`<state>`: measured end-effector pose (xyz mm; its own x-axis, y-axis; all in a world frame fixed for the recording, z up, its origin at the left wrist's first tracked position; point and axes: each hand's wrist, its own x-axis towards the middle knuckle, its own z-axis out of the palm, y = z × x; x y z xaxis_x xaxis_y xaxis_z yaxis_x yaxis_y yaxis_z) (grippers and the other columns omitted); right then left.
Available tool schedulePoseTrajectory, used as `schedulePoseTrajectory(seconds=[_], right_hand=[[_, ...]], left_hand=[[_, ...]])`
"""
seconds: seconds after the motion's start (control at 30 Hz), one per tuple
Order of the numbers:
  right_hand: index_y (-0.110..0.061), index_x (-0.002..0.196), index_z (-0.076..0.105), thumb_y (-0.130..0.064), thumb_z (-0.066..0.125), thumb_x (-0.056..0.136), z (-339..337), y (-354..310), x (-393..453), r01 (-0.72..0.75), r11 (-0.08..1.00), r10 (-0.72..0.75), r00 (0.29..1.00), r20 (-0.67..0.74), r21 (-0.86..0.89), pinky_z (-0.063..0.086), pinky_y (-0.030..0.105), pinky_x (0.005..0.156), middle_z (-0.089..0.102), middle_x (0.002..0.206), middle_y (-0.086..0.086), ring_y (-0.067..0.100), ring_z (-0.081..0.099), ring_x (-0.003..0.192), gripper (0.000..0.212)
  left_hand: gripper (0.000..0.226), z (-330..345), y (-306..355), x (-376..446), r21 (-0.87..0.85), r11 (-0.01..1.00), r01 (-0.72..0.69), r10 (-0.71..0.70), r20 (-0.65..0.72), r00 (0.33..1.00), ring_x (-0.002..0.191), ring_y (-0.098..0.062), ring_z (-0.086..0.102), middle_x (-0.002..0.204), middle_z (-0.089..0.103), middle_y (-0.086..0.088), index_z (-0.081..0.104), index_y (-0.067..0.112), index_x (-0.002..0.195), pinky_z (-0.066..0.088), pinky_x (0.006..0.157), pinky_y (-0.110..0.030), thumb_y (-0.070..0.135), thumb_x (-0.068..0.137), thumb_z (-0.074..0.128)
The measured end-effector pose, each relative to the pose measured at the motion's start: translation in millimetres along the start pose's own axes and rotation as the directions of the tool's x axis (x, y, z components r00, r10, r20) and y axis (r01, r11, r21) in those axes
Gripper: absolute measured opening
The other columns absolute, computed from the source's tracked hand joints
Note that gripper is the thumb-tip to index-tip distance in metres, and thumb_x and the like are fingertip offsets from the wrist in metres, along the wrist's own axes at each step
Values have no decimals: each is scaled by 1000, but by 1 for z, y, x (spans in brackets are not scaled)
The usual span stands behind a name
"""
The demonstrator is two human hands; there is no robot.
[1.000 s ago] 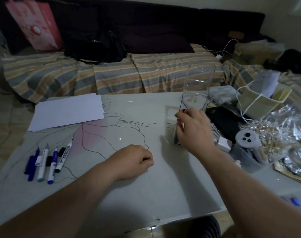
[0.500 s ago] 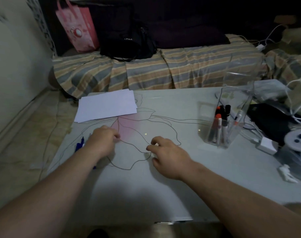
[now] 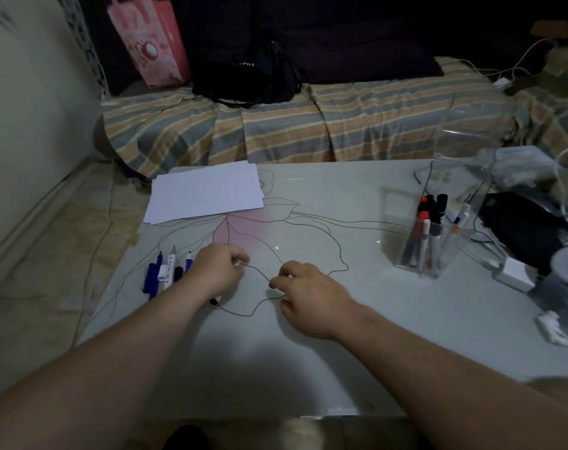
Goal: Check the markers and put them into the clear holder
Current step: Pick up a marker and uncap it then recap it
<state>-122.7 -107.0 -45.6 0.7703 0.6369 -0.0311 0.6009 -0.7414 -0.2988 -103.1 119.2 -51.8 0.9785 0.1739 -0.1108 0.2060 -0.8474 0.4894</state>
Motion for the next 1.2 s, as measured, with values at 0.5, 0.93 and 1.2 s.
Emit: schedulePoseTrajectory(seconds=[0.5,0.93,1.2], right_hand=[[-34,142,41,-28,48,96,9,-14,1,19,1000,-18,996,93,-16,50,43,85,49,130,2,29,47,119,47],[-19,110,45,-32,51,84,5,1,2,-315,869,273,948,161,382,43,38,79,60,113,11,28,52,97,29],[-35,150,31,-45,49,95,3,12,-9,-236,958,207,962,177,162,47,44,96,50,128,11,36,54,119,58]], left_hand=[[22,-2,6,-14,33,999,42,-46,110,993,91,-14,63,103,69,5,70,29,107,46,74,-26,39,87,72],[25,41,54,-30,-73,997,-7,12,75,997,74,-12,58,84,66,2,59,17,86,38,57,-28,32,75,76],[19,29,49,-24,-278,961,-5,64,204,977,73,-4,72,83,76,7,74,21,85,53,64,-17,12,74,86]])
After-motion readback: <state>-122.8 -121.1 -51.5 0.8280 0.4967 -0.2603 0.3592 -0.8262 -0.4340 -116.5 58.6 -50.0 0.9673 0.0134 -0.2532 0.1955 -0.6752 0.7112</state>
